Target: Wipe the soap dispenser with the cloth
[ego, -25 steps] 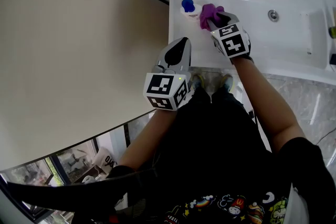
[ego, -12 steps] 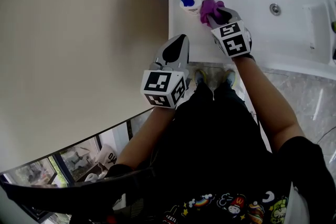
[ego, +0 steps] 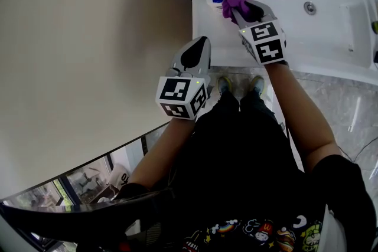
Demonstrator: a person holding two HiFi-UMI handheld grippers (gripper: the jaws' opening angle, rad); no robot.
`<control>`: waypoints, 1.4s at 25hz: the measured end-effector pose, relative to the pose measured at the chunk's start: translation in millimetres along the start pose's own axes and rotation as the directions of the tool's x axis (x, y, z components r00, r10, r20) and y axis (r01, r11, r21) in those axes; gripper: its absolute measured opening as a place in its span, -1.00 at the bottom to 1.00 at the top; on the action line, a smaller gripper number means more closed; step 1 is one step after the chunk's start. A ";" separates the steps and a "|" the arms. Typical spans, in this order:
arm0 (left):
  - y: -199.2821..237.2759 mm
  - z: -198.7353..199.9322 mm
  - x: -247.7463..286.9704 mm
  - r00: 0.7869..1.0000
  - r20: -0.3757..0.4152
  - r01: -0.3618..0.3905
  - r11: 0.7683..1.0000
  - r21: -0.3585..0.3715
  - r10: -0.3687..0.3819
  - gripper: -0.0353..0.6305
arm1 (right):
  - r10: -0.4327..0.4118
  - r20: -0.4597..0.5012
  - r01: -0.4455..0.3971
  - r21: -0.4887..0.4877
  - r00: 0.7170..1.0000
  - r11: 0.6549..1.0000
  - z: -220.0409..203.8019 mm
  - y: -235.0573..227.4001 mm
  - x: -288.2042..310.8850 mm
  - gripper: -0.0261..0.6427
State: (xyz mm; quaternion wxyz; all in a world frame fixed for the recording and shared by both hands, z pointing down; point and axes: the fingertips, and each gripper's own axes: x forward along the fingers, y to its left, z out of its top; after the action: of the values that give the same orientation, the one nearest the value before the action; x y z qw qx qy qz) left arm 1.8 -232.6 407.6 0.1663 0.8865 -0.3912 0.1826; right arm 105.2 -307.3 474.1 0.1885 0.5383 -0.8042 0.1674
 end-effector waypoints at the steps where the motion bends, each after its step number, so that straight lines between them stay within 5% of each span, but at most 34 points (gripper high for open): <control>1: 1.4 -2.0 -0.9 1.000 -0.003 0.001 1.000 -0.001 -0.001 -0.89 | -0.005 -0.023 0.006 0.004 1.000 1.000 -10.9 -2.1 6.1 -0.53; 14: 21.9 -28.6 -22.1 0.999 -0.028 -0.021 0.998 -0.053 0.019 -0.89 | 0.006 -0.223 -0.015 -0.037 0.975 0.999 -86.9 11.5 39.6 -0.53; 23: 37.1 -24.2 -32.1 1.000 0.011 0.015 0.997 -0.073 -0.014 -0.89 | 0.034 -0.150 -0.046 -0.078 0.988 0.996 -43.5 64.5 28.2 -0.53; 29: 52.7 -22.5 -34.4 0.999 0.017 0.041 0.997 -0.073 -0.040 -0.89 | -0.019 -0.025 0.017 -0.080 1.000 0.997 10.1 76.0 15.3 -0.53; 35: 67.5 -26.5 -39.5 0.998 -0.001 0.068 0.996 -0.050 -0.068 -0.89 | -0.056 -0.079 0.053 -0.037 0.995 0.998 -15.0 67.4 37.7 -0.53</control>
State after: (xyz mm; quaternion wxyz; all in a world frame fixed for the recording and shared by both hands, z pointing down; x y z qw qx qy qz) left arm -79.0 -239.1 423.2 0.1951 0.8946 -0.3653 0.1680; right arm 31.3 -305.9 500.9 0.2345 0.5496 -0.7837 0.1694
